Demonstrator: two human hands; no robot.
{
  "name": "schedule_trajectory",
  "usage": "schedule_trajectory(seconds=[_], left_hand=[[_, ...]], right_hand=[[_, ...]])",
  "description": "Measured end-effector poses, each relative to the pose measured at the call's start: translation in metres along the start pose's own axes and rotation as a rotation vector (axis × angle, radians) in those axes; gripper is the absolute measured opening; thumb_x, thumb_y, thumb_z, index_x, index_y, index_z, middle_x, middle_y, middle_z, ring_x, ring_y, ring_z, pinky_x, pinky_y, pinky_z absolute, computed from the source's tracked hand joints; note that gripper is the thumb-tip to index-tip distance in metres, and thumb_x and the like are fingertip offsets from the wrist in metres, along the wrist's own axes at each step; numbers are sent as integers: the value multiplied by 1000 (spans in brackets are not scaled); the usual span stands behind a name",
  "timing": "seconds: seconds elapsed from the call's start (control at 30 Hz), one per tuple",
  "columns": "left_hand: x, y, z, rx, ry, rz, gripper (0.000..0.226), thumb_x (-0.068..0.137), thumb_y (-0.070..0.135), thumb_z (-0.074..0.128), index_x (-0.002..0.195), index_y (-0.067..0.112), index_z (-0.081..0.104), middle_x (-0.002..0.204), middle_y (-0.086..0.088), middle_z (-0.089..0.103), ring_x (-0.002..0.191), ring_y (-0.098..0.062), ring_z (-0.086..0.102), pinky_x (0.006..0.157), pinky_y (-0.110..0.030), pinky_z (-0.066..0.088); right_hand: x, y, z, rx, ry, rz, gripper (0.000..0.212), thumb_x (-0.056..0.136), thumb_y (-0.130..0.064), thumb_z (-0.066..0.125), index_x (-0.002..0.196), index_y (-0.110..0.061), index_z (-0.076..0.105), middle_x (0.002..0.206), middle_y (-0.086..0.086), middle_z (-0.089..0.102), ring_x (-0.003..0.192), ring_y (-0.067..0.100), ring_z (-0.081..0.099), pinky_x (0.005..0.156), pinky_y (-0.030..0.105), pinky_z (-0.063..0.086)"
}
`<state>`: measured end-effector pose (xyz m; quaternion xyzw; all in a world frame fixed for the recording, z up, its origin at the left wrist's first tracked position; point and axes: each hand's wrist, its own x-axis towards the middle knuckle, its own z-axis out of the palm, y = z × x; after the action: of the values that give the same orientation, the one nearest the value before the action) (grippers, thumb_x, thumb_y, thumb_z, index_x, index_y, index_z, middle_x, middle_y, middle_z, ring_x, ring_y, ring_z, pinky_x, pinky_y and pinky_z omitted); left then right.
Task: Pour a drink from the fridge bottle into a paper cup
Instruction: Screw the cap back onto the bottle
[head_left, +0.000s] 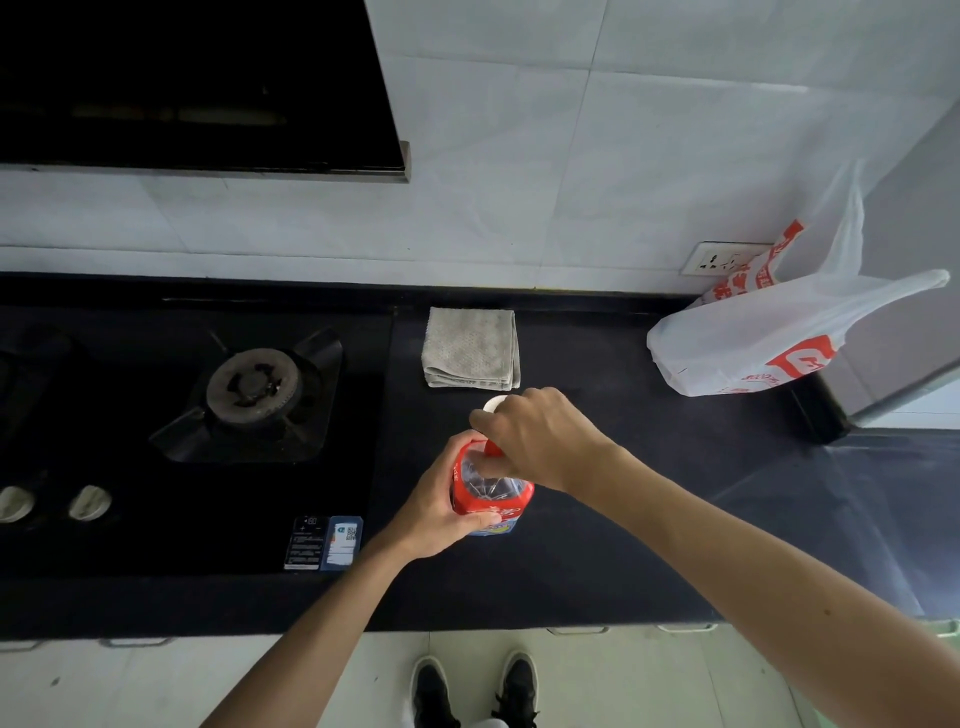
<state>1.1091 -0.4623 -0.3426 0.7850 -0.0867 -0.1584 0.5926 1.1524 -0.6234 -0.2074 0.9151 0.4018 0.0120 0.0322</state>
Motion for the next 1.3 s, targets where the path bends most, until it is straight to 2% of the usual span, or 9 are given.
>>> schedule_trajectory(seconds=[0.2,0.37,0.5,0.63,0.77,0.9,1.03,1.2,1.3], left_hand=[[0,0,0,-3,-2,-3,88,73,17,87,137,45,34,133,15,53,127,-8,54,94,-23,54],[1,-2,0,14,-6,-3,88,72,19,88,139,39,34,131,13,55,125,-9,56,93,-23,54],[2,-5,0,5,-5,-16,89,70,20,89,140,34,35,131,9,56,124,-11,58,95,-29,55],[1,-4,1,-1,2,-21,91,71,20,88,142,36,33,133,10,55,125,-10,56,94,-27,55],[1,-3,1,4,6,-18,91,71,19,88,142,36,33,133,12,53,125,-8,55,95,-27,55],[0,-1,0,27,12,7,90,71,17,88,136,47,33,132,18,51,126,-5,53,95,-22,53],[-1,1,0,29,4,20,89,72,13,86,131,53,34,129,17,53,124,-6,55,94,-20,52],[-1,2,0,17,-10,11,88,74,13,86,135,45,32,131,15,52,124,0,53,88,-13,50],[-1,4,0,33,-11,20,89,74,14,86,135,46,30,132,20,47,125,4,50,89,-11,49]], right_hand=[[-5,4,-9,110,-78,-66,43,97,-48,52,122,-13,56,94,4,66,78,23,65,68,35,55],[-8,12,-25,202,-176,-177,34,99,-26,56,132,-15,55,115,4,59,105,21,59,84,35,53],[-9,15,-26,202,-178,-227,30,93,-10,62,123,-16,61,116,1,61,107,22,56,79,29,50],[-7,13,-22,117,-192,-279,29,91,-14,66,120,-19,65,121,-3,60,112,18,53,79,22,46],[-4,15,-19,121,-139,-257,24,95,-28,64,116,-17,67,109,-1,62,99,17,59,77,27,52],[-2,11,-7,10,-59,-114,46,91,-55,59,87,-10,68,69,0,57,56,20,52,52,29,36],[2,8,1,-49,64,37,68,93,-61,51,50,-13,32,43,-3,30,38,21,39,45,26,26],[-5,16,-5,-29,-91,106,83,87,-71,2,84,-11,59,75,2,62,64,22,58,56,30,40],[-15,28,-3,76,-12,-24,65,95,-68,26,131,-21,51,110,-1,65,97,19,63,70,30,51]])
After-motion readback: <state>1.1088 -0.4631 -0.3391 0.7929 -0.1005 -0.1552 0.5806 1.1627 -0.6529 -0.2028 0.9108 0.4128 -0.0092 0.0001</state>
